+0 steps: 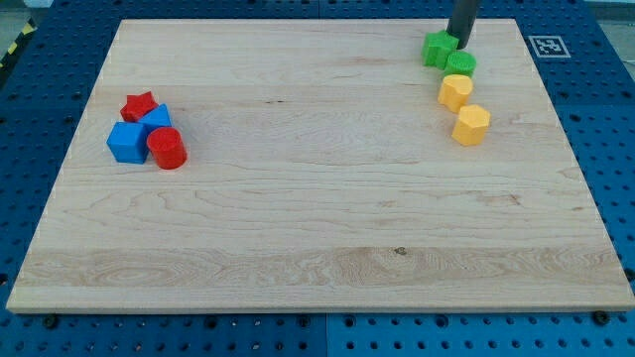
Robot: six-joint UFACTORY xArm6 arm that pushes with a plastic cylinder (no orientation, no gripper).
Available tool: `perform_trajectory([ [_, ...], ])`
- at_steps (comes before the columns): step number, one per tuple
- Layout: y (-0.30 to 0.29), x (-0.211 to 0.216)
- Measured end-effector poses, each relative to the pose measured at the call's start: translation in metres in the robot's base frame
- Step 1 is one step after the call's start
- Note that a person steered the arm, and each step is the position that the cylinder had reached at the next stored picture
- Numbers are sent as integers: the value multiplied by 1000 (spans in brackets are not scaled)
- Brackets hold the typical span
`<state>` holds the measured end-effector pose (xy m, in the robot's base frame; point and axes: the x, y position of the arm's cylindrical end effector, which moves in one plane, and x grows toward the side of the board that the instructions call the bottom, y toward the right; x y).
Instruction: Place the green star horizontally to yellow hexagon
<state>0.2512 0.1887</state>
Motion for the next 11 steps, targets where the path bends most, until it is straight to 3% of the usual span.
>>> perform_trajectory([
  [2,-48,1],
  [4,-51,53],
  [8,-124,91],
  [11,-143,156],
])
